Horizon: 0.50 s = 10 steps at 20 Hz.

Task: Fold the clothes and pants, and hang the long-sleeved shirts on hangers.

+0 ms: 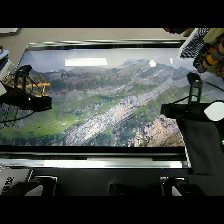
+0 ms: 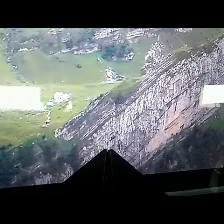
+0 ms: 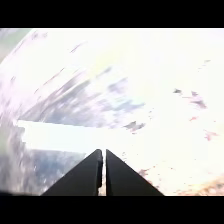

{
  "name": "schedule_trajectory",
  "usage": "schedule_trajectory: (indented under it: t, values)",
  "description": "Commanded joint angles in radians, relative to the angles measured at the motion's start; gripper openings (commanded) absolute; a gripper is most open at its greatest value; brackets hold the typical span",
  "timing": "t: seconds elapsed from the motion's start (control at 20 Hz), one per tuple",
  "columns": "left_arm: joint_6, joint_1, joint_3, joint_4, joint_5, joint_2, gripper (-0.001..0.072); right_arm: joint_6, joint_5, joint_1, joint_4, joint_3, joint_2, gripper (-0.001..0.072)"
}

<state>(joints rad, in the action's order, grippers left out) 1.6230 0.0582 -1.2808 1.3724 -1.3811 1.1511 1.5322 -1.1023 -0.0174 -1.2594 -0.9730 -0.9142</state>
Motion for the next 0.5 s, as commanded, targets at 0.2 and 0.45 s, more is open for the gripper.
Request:
schedule_trajectory:
  t: [0.2,0.45]
  values:
    - [0.0,-0.001,0.036,0.016,0.013,-0.026,0.0018,-0.023,-0.023,-0.088,-0.035,-0.001,-0.001,0.008]
    - [0.0,-0.001,0.036,0.016,0.013,-0.026,0.0018,-0.022,-0.024,-0.088,-0.035,-0.001,-0.001,0.008]
